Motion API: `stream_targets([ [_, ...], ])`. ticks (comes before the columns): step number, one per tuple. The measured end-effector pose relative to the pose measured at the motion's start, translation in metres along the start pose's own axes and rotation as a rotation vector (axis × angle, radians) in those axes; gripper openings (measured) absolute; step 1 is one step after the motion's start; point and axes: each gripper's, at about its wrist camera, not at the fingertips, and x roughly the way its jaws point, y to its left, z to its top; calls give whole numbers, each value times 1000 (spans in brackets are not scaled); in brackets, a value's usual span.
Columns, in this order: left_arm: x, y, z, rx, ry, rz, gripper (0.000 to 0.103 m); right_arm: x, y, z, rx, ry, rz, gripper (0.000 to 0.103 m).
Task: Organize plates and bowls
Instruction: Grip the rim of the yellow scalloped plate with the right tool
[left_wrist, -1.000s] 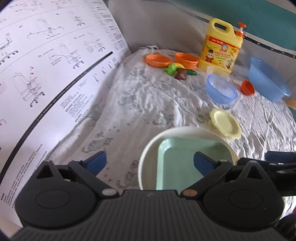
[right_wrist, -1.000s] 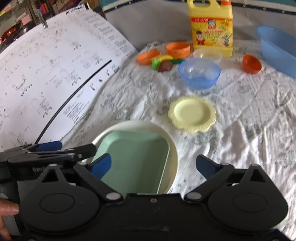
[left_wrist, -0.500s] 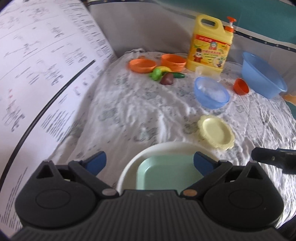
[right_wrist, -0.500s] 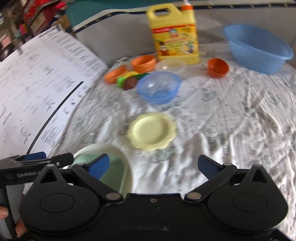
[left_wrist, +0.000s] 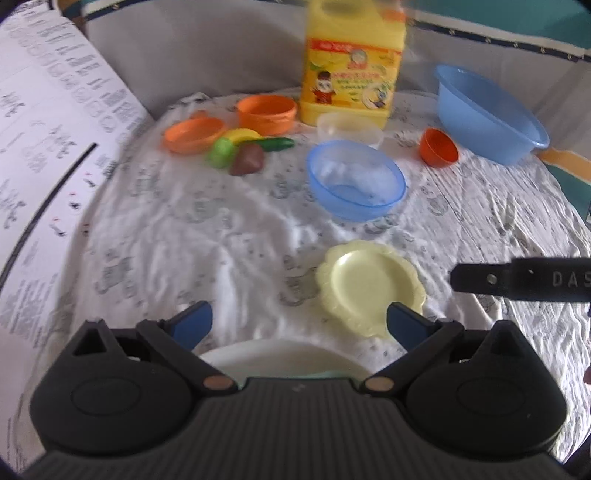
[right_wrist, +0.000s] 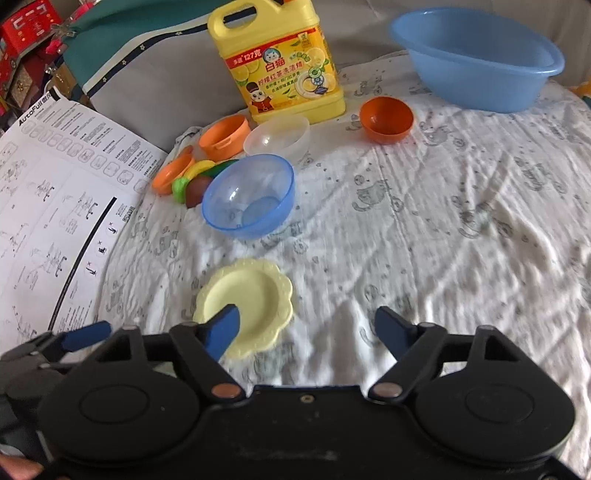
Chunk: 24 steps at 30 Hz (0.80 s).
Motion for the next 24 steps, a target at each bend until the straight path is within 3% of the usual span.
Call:
stream_targets([
  [5, 21, -7, 9, 10, 35, -33, 91, 24, 3, 9, 18, 49, 28, 51],
  [8, 32, -7, 14, 8, 52, -50, 81, 37, 4, 9, 30, 76, 35, 41],
  [13, 46, -12, 15, 15, 83, -85, 66, 47, 1, 9, 29, 81, 47, 36],
  [18, 54, -16, 14, 22, 90, -112, 43, 51, 3, 10, 6, 76, 55, 28],
  [24, 54, -21, 13, 32, 80, -123, 39, 54, 8, 8, -19, 55, 57, 26],
])
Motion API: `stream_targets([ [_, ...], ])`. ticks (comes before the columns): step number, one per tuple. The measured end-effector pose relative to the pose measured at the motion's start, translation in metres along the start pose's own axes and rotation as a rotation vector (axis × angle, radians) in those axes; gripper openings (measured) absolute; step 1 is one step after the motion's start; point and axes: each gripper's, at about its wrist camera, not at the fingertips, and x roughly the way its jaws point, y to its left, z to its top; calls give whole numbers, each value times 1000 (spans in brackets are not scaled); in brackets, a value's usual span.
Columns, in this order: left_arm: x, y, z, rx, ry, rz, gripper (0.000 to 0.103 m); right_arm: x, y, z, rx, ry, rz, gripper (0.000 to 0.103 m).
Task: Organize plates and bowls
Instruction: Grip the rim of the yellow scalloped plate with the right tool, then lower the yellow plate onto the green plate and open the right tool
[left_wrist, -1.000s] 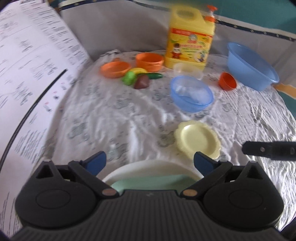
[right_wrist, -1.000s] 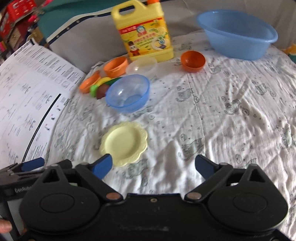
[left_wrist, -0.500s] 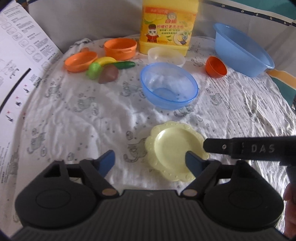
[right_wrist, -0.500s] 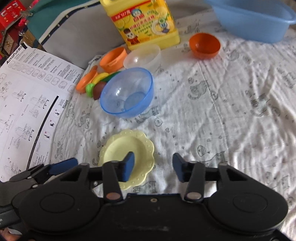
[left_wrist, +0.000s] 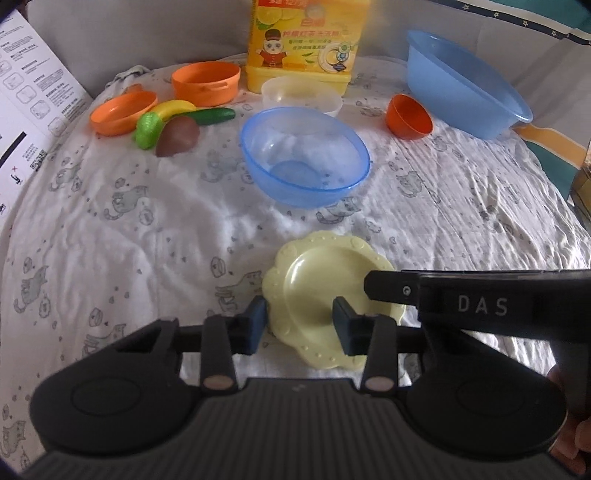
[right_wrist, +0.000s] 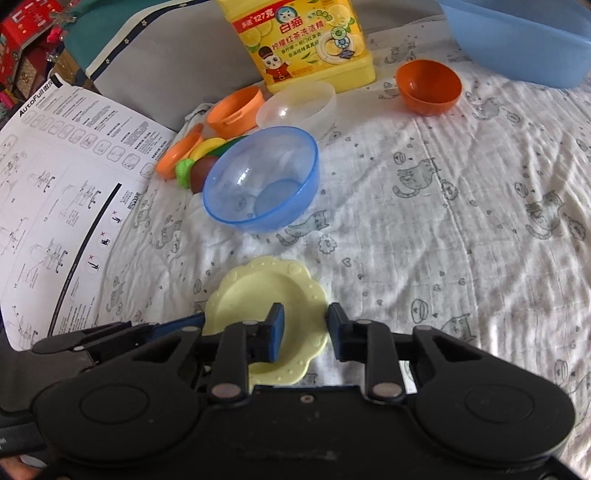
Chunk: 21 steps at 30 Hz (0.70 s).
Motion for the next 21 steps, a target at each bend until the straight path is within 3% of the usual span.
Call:
stream_targets([
  [12, -2, -4, 2, 6, -11, 26, 37, -4, 0, 0, 14, -11, -12, 24],
  [21, -24, -13, 8, 22, -55, 39, 36, -30, 2, 4, 33, -36, -7, 24],
])
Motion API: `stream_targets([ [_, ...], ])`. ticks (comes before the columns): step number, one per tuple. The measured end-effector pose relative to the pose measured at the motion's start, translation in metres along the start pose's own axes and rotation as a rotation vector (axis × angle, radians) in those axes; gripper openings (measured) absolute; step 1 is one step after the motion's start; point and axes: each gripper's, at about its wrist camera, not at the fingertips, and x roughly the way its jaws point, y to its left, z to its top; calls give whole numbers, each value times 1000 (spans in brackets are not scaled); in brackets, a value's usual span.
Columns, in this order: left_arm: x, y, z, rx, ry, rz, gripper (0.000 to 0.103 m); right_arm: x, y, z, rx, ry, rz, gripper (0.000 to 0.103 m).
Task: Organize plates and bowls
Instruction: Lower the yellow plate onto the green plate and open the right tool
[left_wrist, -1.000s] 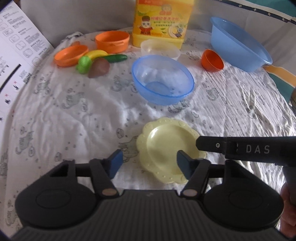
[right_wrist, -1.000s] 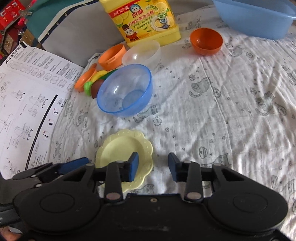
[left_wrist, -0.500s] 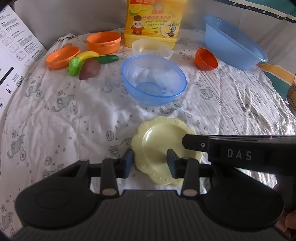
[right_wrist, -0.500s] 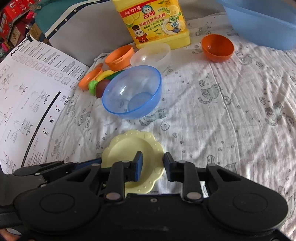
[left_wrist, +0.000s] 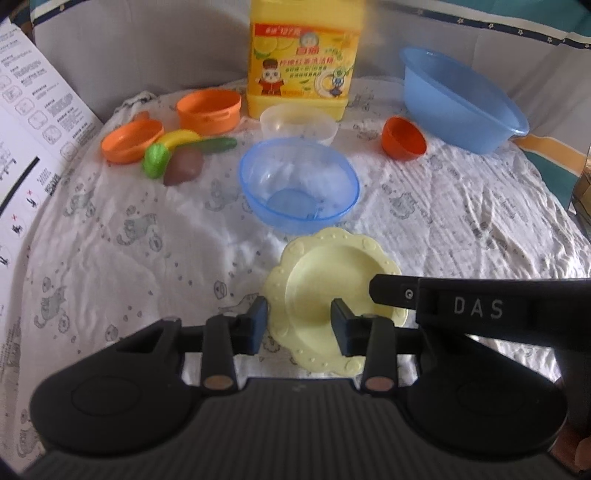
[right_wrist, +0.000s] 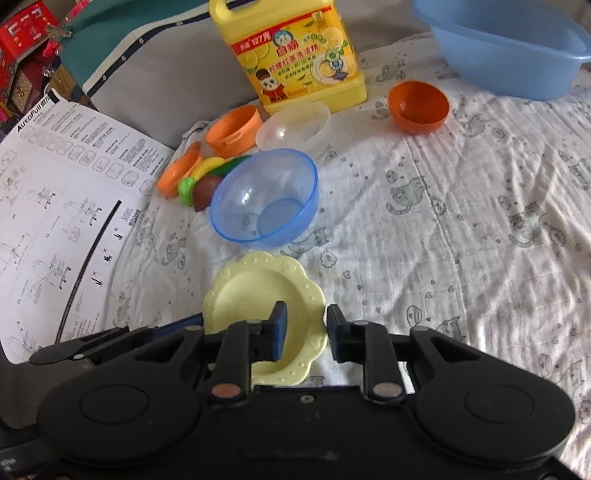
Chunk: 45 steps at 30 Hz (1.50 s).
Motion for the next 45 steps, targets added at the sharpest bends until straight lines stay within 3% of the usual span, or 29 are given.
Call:
stream_targets([
  [11, -55, 7, -11, 1, -48, 17, 36, -41, 26, -14, -38, -9, 30, 24],
  [23, -110, 44, -71, -45, -36, 49, 36, -52, 81, -64, -138, 81, 83, 24],
  [31, -111, 63, -108, -96, 9, 34, 36, -45, 98, -98, -215, 121, 64, 24],
  [45, -93, 73, -120, -123, 50, 23, 36, -25, 102, -104, -250, 166, 47, 24],
])
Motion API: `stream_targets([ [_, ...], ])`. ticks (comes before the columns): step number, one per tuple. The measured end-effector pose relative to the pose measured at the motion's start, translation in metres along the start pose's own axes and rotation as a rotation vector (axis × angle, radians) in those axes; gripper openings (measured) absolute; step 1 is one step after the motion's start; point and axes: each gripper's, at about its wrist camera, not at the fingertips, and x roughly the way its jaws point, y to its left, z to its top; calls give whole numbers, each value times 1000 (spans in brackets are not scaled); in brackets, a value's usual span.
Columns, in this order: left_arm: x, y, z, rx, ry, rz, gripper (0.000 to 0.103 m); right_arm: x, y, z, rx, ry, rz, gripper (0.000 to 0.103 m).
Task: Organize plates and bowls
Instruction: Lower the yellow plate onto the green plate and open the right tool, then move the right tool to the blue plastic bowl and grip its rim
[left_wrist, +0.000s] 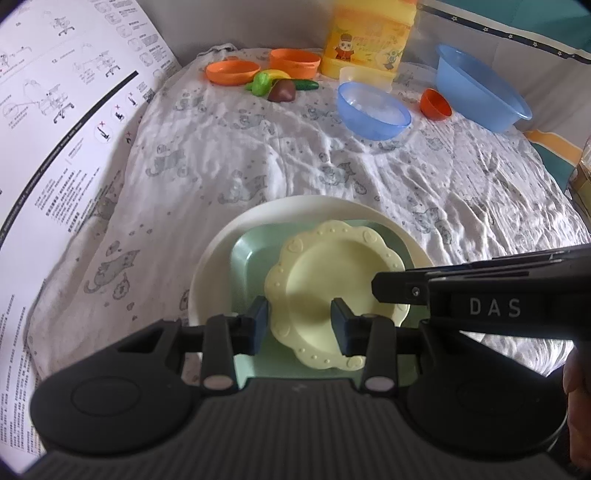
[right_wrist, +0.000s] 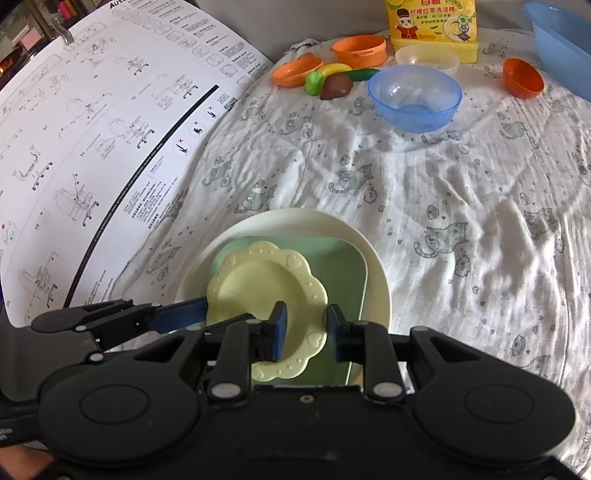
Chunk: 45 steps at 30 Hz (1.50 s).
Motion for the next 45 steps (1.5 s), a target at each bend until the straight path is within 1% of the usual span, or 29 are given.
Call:
stream_targets([
  [5, 3, 2, -1, -5, 5, -1, 36, 3, 0, 1, 2, 8, 2, 25],
  [7, 2, 2, -1, -5, 1, 7, 38, 3, 0, 1, 3, 6, 3, 26],
  [9, 0, 2, -1, -11, -10, 23, 55, 2, 0, 2, 3, -3, 1, 29],
  [10, -3, 2, -1, -12, -22, 25, 59, 0, 0, 2, 4, -9, 2, 36],
  [11, -6, 2, 0, -13, -33, 30, 66, -1, -1, 3, 5, -15, 5, 45],
  [12, -9, 2, 1, -11, -47, 41, 72, -4, -1, 4, 7, -25, 7, 50],
  [13, -13, 1, 2, -10, -61, 50, 75, -8, -2, 4, 6, -38, 8, 64],
  [14, -16, 1, 3, -12, -76, 62, 84, -11, -2, 5, 5, -52, 5, 75],
  [15, -21, 2, 5, -18, -92, 77, 93, -17, -3, 5, -2, -78, -4, 81],
  [16, -24, 3, 6, -26, -104, 83, 97, -21, -4, 5, -7, -95, -10, 91],
  [17, -27, 5, 7, -35, -113, 83, 103, -25, -5, 5, -10, -117, -19, 100],
  [18, -29, 6, 9, -46, -120, 82, 103, -29, -6, 5, -11, -132, -25, 102],
  [21, -30, 12, 11, -78, -112, 88, 103, -37, -10, 6, -8, -156, -37, 103],
  [25, -31, 14, 10, -96, -103, 95, 103, -40, -16, 5, 2, -159, -40, 103],
  [36, -33, 4, 14, -86, -94, 107, 103, -49, -21, 2, 15, -183, -50, 103],
  [41, -28, -2, 20, -86, -87, 103, 103, -52, -31, 2, 39, -192, -62, 103],
  [45, -22, -8, 29, -88, -85, 97, 103, -54, -46, 6, 73, -205, -85, 103],
])
